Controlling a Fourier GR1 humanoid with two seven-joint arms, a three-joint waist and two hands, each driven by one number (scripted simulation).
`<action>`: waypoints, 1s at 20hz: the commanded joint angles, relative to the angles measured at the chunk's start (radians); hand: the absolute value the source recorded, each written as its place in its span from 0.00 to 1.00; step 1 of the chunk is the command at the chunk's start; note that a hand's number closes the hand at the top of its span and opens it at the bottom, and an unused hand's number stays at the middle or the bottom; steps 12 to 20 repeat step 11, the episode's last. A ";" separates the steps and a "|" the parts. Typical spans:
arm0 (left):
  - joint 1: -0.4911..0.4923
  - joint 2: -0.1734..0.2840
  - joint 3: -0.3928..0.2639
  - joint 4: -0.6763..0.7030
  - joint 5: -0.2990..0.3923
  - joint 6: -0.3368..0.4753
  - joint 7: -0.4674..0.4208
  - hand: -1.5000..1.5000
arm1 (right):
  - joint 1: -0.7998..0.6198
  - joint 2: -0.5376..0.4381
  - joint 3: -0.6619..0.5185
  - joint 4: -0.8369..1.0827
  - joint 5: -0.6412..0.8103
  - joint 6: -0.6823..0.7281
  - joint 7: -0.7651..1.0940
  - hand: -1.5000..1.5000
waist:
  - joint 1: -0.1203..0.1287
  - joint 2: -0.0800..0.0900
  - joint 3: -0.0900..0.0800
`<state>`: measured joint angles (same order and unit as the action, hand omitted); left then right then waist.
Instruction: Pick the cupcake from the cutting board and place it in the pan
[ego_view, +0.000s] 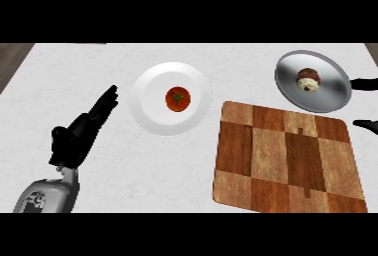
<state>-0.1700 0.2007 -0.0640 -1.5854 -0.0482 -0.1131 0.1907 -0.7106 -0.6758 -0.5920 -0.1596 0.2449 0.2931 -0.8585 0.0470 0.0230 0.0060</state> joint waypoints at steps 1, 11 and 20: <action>-0.005 0.006 0.014 0.001 0.004 -0.006 0.004 0.50 | 0.075 -0.012 0.007 -0.003 -0.001 0.094 -0.097 0.00 | -0.012 -0.006 -0.001; 0.010 0.000 0.019 0.002 -0.008 -0.012 0.005 0.50 | 0.159 0.053 0.011 -0.031 -0.018 0.008 -0.165 0.00 | -0.018 -0.011 -0.002; 0.010 0.000 0.019 0.002 -0.008 -0.012 0.005 0.50 | 0.159 0.053 0.011 -0.031 -0.018 0.008 -0.165 0.00 | -0.018 -0.011 -0.002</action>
